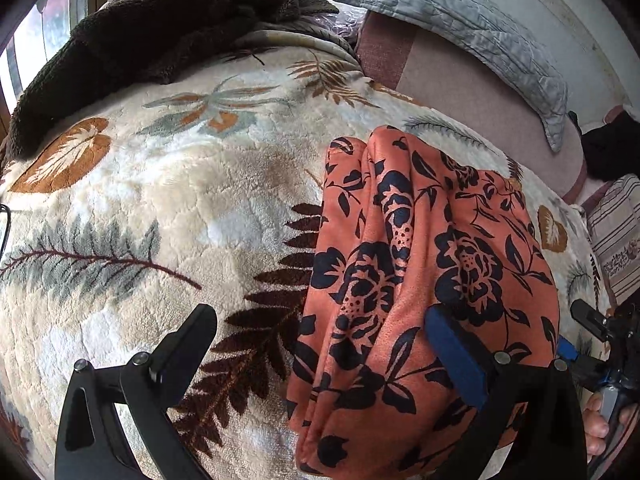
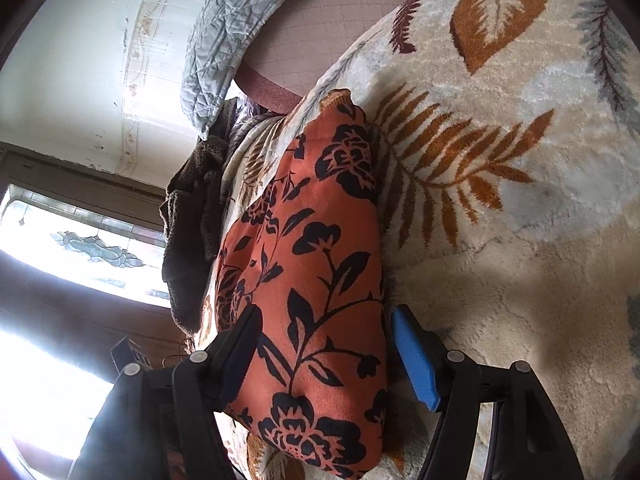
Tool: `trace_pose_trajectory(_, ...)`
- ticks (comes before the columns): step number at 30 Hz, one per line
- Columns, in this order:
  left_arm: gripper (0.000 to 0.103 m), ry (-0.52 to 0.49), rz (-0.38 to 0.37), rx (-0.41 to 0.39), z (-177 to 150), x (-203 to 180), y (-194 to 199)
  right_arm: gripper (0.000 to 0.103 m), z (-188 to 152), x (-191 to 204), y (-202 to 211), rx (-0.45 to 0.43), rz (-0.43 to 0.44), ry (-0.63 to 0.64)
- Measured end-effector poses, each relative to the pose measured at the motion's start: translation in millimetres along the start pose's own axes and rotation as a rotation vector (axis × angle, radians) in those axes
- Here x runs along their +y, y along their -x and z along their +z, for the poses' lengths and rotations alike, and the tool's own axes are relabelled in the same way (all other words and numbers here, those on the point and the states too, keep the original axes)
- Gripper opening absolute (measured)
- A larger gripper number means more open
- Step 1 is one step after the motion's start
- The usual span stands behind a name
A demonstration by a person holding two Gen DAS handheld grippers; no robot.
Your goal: Fold small clothes
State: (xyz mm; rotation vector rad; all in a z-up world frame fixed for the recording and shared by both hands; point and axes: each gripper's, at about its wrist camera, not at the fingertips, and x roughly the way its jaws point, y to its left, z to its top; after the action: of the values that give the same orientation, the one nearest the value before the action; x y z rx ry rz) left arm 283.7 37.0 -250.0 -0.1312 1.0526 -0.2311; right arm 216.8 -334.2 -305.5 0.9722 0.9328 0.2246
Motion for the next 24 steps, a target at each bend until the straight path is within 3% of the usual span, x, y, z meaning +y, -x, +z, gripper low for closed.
trace_pose_trajectory(5,0.103,0.009,-0.010,0.019,-1,3,-6,0.073,11,-5,-37,0.073,0.019,-0.033)
trace_pose_trajectory(7,0.103,0.005,-0.007,0.018,0,4,-7,0.079,12,2,-42,0.066,0.015,0.000)
trace_pose_trajectory(11,0.103,-0.007,0.004,0.009,2,0,-6,0.079,14,8,-50,0.073,0.022,0.048)
trace_pose_trajectory(16,0.103,-0.007,0.006,-0.002,6,-7,-3,0.071,13,13,-52,0.049,0.016,0.101)
trace_pose_trajectory(24,0.103,-0.030,0.023,-0.028,6,-12,2,0.069,13,11,-50,0.055,0.013,0.099)
